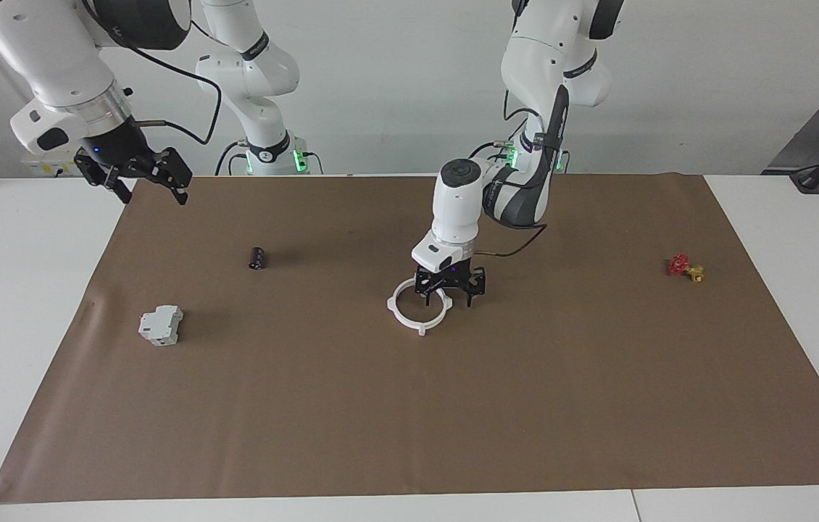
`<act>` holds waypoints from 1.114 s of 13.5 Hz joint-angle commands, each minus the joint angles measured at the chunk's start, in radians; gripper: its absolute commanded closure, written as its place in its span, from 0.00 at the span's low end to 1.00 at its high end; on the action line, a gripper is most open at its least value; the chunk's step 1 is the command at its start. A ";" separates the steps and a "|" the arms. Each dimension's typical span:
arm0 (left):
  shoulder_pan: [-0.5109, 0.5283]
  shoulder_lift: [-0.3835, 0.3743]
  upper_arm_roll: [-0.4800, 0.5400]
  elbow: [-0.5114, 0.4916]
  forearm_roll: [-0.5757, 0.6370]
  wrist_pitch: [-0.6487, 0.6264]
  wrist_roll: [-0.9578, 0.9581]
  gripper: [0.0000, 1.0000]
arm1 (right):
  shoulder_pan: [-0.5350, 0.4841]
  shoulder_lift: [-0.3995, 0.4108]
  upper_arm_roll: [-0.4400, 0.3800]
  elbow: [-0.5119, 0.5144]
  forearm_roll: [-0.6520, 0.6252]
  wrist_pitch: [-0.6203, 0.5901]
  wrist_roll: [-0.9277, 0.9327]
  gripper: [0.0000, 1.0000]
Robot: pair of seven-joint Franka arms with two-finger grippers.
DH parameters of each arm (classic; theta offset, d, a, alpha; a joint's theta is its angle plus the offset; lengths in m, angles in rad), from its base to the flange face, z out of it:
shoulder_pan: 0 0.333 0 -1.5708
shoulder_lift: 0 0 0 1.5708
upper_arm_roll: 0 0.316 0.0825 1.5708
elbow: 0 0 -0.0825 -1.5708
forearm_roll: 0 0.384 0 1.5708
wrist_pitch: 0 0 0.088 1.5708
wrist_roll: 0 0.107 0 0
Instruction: Assemble drain pipe with both arms
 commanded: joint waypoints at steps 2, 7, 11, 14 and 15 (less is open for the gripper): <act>0.104 -0.085 -0.003 0.055 0.010 -0.223 0.024 0.00 | -0.005 -0.025 0.002 -0.029 0.007 0.012 -0.018 0.00; 0.259 -0.300 0.007 0.083 0.007 -0.481 0.115 0.00 | -0.005 -0.025 0.002 -0.029 0.008 0.012 -0.018 0.00; 0.521 -0.394 0.015 0.196 -0.088 -0.646 0.481 0.00 | -0.005 -0.025 0.002 -0.029 0.007 0.012 -0.018 0.00; 0.620 -0.398 0.015 0.237 -0.133 -0.698 0.582 0.00 | -0.005 -0.025 0.002 -0.029 0.006 0.012 -0.018 0.00; 0.618 -0.401 0.010 0.238 -0.133 -0.709 0.579 0.00 | -0.005 -0.025 0.002 -0.029 0.007 0.012 -0.018 0.00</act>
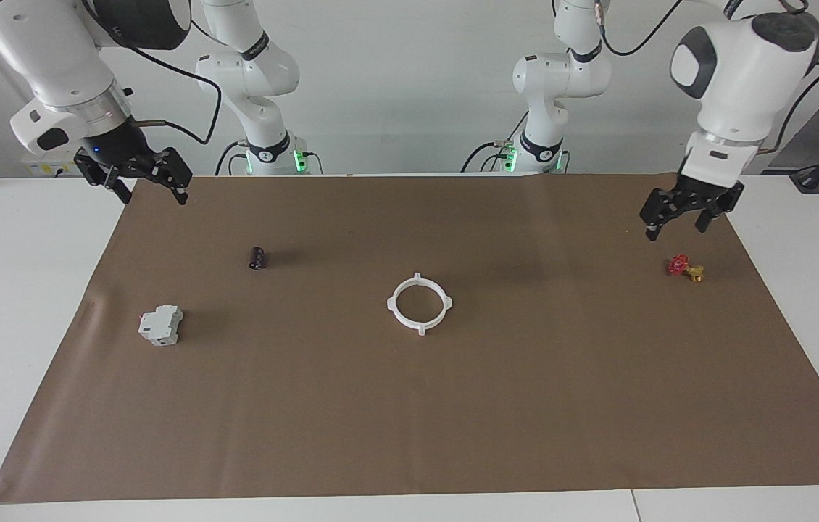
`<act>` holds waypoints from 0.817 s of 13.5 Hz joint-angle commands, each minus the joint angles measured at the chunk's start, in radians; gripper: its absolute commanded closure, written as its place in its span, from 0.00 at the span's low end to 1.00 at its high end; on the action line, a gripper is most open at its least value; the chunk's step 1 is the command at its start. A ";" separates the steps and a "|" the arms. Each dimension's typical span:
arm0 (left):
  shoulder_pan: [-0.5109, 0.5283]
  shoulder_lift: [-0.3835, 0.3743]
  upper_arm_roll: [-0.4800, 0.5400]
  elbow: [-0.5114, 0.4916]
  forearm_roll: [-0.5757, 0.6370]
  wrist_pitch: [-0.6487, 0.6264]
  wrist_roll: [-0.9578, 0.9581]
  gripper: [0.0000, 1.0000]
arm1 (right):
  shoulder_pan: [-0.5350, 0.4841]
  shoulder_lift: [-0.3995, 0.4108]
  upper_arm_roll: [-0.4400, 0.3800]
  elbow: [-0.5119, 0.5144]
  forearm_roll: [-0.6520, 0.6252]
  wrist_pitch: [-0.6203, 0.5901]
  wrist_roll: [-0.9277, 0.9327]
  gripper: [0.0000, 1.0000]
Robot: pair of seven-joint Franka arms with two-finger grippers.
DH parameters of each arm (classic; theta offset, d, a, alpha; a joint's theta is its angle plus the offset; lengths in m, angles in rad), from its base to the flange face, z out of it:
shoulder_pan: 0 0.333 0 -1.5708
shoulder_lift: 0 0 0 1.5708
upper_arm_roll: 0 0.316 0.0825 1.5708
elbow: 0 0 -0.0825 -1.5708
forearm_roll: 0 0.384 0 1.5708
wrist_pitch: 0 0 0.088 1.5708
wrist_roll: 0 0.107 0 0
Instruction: Assemble drain pipe with both arms
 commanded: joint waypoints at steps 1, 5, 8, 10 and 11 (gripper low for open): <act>-0.008 0.001 -0.027 0.028 -0.013 -0.046 -0.007 0.00 | -0.005 -0.025 0.002 -0.028 0.006 0.012 -0.018 0.00; -0.008 -0.001 -0.027 0.107 -0.008 -0.180 -0.003 0.00 | -0.005 -0.025 0.002 -0.028 0.006 0.011 -0.018 0.00; -0.015 -0.005 -0.019 0.175 -0.004 -0.314 0.009 0.00 | -0.005 -0.025 0.002 -0.028 0.006 0.012 -0.018 0.00; -0.013 -0.007 -0.019 0.186 -0.014 -0.383 0.122 0.00 | -0.005 -0.025 0.002 -0.028 0.007 0.012 -0.018 0.00; -0.002 -0.005 -0.013 0.187 -0.052 -0.409 0.173 0.00 | -0.005 -0.025 0.002 -0.028 0.006 0.012 -0.018 0.00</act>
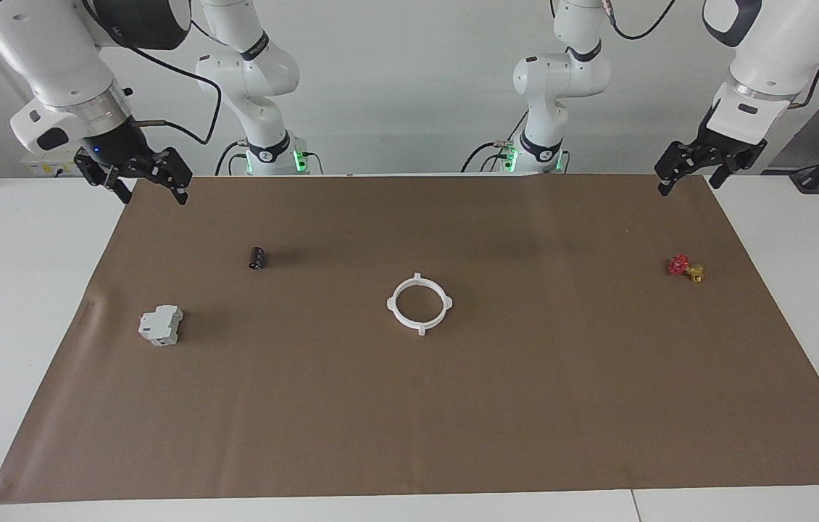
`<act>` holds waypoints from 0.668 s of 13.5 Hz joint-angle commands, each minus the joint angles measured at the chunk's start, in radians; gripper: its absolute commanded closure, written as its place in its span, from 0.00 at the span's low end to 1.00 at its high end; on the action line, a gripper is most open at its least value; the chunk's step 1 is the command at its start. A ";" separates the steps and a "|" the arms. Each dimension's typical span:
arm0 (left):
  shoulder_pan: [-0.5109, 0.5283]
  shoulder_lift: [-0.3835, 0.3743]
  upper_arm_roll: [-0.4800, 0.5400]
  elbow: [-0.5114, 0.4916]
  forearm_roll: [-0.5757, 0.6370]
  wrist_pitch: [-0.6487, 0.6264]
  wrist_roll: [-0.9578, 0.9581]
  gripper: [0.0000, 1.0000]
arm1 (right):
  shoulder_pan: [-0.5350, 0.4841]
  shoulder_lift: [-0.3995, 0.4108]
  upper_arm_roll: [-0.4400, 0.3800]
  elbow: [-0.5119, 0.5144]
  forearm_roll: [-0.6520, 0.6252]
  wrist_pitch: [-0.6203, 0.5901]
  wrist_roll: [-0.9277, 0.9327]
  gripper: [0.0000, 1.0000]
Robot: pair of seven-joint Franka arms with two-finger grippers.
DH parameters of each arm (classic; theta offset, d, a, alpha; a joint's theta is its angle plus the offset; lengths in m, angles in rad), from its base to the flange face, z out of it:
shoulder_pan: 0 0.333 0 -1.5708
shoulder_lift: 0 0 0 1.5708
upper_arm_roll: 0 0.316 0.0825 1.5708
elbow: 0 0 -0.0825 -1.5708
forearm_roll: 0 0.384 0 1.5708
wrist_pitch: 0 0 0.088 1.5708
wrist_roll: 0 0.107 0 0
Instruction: Assemble drain pipe with both arms
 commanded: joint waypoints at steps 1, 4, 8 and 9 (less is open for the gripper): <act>0.004 0.003 0.028 0.022 -0.109 -0.069 0.083 0.00 | -0.005 -0.025 0.002 -0.028 0.006 0.011 -0.018 0.00; -0.048 -0.008 0.054 -0.001 -0.097 -0.004 -0.023 0.00 | -0.005 -0.025 0.002 -0.028 0.008 0.012 -0.018 0.00; -0.114 -0.007 0.109 0.007 -0.086 -0.023 -0.035 0.00 | -0.005 -0.025 0.002 -0.028 0.006 0.012 -0.018 0.00; -0.119 -0.005 0.104 0.013 -0.086 -0.021 -0.035 0.00 | -0.005 -0.025 0.002 -0.028 0.007 0.012 -0.018 0.00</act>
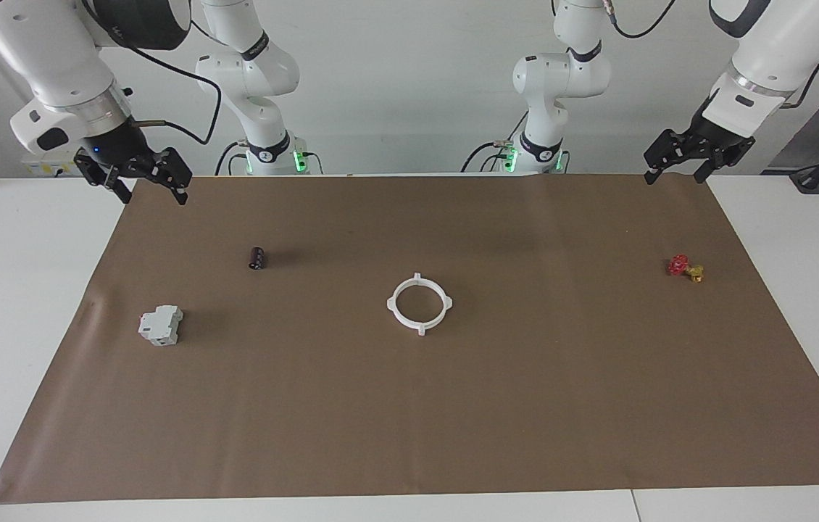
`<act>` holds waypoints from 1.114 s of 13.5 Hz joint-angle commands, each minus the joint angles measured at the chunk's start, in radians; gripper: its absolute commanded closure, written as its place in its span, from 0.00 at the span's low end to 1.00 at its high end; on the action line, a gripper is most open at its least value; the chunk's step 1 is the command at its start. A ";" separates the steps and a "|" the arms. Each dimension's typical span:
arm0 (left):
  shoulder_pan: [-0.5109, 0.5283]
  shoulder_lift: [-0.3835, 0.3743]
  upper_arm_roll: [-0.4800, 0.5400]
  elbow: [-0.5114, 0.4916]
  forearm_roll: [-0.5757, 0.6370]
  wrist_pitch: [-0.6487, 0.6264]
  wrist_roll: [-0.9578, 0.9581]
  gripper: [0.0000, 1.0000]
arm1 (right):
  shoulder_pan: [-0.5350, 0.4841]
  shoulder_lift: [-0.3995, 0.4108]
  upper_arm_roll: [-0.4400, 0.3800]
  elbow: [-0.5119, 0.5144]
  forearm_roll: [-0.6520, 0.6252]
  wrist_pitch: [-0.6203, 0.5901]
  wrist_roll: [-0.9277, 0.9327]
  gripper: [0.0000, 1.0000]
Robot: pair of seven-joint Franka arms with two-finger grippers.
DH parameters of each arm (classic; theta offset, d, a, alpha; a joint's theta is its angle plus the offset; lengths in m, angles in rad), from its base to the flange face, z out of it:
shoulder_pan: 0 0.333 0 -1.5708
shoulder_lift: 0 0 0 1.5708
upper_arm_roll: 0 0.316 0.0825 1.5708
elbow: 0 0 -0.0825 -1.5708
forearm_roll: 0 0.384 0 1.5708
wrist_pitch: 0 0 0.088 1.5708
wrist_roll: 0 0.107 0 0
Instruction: Assemble drain pipe with both arms
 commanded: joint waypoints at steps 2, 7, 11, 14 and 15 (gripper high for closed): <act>-0.047 -0.005 0.007 0.007 0.001 0.007 -0.019 0.00 | -0.005 -0.025 0.002 -0.028 0.007 0.012 -0.018 0.00; -0.045 -0.005 -0.050 0.008 0.003 0.015 -0.075 0.00 | -0.005 -0.025 0.002 -0.028 0.007 0.012 -0.018 0.00; -0.036 -0.007 -0.046 0.010 0.001 0.013 -0.072 0.00 | -0.004 -0.025 0.002 -0.028 0.006 0.012 -0.018 0.00; -0.036 -0.005 -0.046 0.010 0.002 0.016 -0.072 0.00 | -0.005 -0.025 0.002 -0.028 0.007 0.012 -0.018 0.00; -0.035 -0.005 -0.046 0.008 0.003 0.025 -0.068 0.00 | -0.005 -0.025 0.002 -0.028 0.006 0.012 -0.018 0.00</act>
